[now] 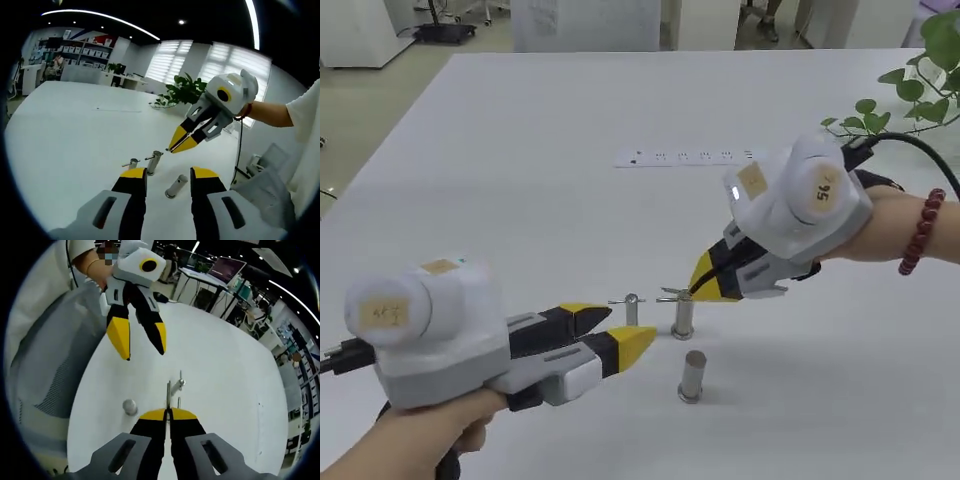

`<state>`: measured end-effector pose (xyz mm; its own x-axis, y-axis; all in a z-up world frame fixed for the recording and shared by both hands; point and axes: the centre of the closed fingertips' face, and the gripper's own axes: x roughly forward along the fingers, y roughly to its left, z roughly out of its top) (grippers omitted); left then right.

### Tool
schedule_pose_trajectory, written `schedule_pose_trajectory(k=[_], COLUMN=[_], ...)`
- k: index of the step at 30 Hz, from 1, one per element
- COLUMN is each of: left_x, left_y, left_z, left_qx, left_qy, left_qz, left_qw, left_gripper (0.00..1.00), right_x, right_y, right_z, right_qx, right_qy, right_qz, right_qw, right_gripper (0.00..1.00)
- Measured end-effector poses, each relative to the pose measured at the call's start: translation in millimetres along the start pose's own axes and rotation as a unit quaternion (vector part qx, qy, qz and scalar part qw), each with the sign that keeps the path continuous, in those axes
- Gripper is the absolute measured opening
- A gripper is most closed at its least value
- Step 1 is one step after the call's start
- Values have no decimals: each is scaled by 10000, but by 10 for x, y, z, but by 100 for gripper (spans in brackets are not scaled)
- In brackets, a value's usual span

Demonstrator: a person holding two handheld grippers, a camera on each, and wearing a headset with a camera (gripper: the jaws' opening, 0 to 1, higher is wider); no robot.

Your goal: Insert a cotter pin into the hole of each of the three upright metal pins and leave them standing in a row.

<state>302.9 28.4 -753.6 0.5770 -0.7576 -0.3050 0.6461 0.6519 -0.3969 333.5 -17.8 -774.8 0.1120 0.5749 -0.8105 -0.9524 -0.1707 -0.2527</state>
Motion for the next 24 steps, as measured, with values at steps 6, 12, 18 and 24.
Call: schedule_pose_trajectory(k=[6, 12, 18, 24], left_x=[44, 103, 134, 161], left_y=[-55, -100, -121, -140], left_z=[-5, -25, -10, -6], left_qx=[-383, -647, -883, -1076], left_qy=[49, 117, 66, 54], left_qz=[-74, -105, -128, -134], left_qw=[9992, 9978, 9960, 9941], left_gripper=[27, 23, 20, 14], right_x=[31, 45, 51, 54], right_y=[60, 125, 186, 215], right_z=[51, 76, 92, 137], right_qx=[-104, -190, -253, -287], right_qy=[-50, -65, -66, -119], right_qz=[36, 61, 97, 70], right_qw=[9999, 9998, 9996, 9995], right_gripper=[3, 3, 3, 3])
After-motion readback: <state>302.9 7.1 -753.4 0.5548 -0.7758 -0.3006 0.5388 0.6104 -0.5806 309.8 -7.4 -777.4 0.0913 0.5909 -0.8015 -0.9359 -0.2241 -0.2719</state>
